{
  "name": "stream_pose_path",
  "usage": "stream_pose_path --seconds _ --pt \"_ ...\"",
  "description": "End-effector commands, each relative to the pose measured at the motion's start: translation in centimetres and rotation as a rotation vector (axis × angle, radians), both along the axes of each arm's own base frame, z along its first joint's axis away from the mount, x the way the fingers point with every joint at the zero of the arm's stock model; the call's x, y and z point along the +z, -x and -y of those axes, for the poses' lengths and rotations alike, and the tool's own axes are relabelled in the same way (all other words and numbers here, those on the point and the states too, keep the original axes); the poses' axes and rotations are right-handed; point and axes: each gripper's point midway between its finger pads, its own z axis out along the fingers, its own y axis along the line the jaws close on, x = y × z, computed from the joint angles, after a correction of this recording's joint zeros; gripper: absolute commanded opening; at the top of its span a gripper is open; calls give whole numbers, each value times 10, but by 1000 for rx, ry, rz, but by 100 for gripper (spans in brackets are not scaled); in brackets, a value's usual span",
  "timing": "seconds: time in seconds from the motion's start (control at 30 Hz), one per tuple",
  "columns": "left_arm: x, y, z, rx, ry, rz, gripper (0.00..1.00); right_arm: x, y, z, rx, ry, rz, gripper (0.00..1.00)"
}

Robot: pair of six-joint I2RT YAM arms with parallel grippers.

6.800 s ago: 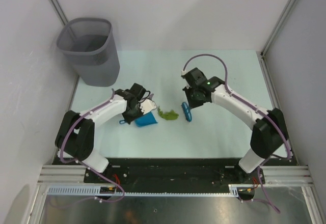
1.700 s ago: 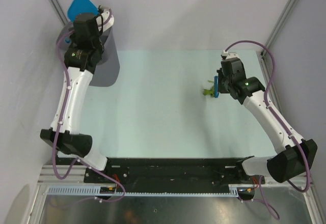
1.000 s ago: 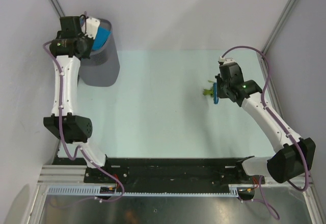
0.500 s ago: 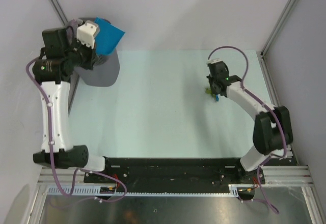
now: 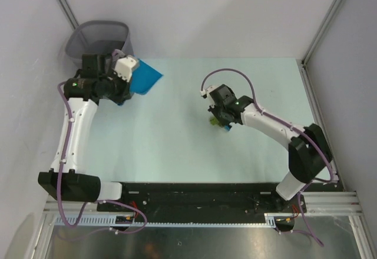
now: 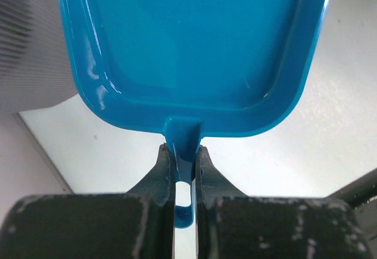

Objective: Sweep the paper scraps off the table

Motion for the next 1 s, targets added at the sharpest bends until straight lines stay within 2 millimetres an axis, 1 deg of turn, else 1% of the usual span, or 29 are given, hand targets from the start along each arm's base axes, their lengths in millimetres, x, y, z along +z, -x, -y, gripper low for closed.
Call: stream_pose_path --seconds 0.0,0.03,0.07,0.1,0.13,0.17,0.2,0.23,0.27,0.3,0.33,0.37,0.4,0.43,0.47,0.5,0.53,0.57,0.6,0.63,0.67,0.7,0.73,0.8,0.83,0.87,0.9,0.93,0.97 --pt "-22 11 21 -117 -102 -23 0 33 73 -15 73 -137 -162 0" --pt "-29 15 33 -165 -123 -34 0 43 72 -15 64 -160 -134 0" --pt "-40 19 38 -186 -136 -62 0 60 66 -13 41 -195 -92 0" --pt "-46 21 44 -205 -141 -76 0 72 61 -9 14 -214 -56 0" --pt "-52 23 49 -223 -143 -94 0 90 57 -4 -11 -254 -13 0" --pt "-59 28 59 -255 -149 -112 0 101 52 -1 -48 -295 6 0" --pt "-63 30 63 -270 -153 -122 0 113 42 9 -89 -332 30 0" --pt "-69 32 69 -296 -177 -133 0 119 38 14 -110 -352 44 0" --pt "-79 37 72 -313 -197 -157 0 126 36 18 -128 -378 64 0" --pt "-86 39 73 -325 -216 -169 0 127 30 29 -166 -391 65 0" --pt "-94 44 81 -363 -242 -180 0 128 27 33 -184 -394 69 0" --pt "-108 50 78 -370 -282 -212 0 125 22 38 -213 -390 71 0" --pt "-116 53 80 -384 -307 -224 0 123 16 46 -251 -392 74 0" --pt "-125 60 88 -422 -341 -238 0 125 8 47 -259 -404 91 0" --pt "-138 64 80 -405 -405 -262 0 119 0 46 -260 -404 85 0" --pt "-145 66 83 -415 -422 -271 0 116 -7 44 -248 -404 88 0" --pt "-153 74 92 -447 -435 -297 0 120 -19 42 -242 -411 115 0" --pt "-163 80 92 -460 -446 -324 0 120 -26 40 -227 -400 127 0" --pt "-168 84 94 -474 -453 -336 0 107 -36 37 -220 -370 112 0" --pt "-176 88 98 -491 -463 -362 0 103 -45 34 -176 -333 128 0" --pt "-184 92 97 -500 -474 -386 0 107 -54 31 -153 -319 145 0" --pt "-189 95 99 -514 -468 -406 0 82 -63 28 -138 -269 100 0" --pt "-197 98 100 -518 -472 -437 0 76 -68 25 -79 -221 93 0" --pt "-206 102 102 -526 -474 -471 0 61 -75 13 -16 -171 67 0" --pt "-212 105 104 -536 -480 -495 0 33 -72 8 12 -111 -1 0" --pt "-216 107 105 -542 -480 -504 0 23 -65 -2 79 -55 -23 0" --pt "-219 109 107 -550 -479 -512 0 16 -62 -6 96 -10 -37 0" --pt "-223 112 112 -568 -474 -523 0 -3 -52 -7 114 38 -96 0" --pt "-226 114 114 -575 -472 -527 0 -10 -45 -11 116 49 -119 0"
